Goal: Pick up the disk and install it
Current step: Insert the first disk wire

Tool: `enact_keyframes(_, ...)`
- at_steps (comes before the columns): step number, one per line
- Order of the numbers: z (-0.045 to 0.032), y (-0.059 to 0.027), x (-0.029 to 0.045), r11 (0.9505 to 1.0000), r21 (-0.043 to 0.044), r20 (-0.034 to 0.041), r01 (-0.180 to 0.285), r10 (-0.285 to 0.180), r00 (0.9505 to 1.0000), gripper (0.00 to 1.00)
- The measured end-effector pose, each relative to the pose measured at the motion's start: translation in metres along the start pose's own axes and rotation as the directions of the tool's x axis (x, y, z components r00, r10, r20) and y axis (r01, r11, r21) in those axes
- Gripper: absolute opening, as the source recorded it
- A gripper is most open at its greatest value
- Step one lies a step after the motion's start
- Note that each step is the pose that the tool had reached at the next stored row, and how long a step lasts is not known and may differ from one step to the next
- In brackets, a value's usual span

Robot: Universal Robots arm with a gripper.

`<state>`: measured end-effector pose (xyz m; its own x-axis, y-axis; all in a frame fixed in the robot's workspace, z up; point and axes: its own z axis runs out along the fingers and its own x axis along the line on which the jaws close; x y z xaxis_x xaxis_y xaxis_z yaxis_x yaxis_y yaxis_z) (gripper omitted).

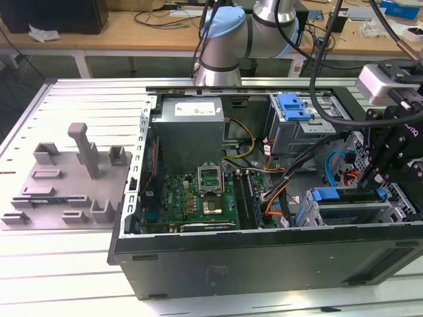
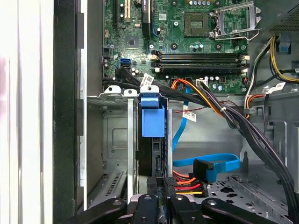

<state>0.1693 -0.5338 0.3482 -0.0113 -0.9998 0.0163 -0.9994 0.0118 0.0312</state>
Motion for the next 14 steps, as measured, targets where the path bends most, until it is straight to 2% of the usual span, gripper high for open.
enact_keyframes(14,0.0037,-0.0004,-0.0001,1.0,0.0007,-0.0001,0.0,0.0,1.0,0.16)
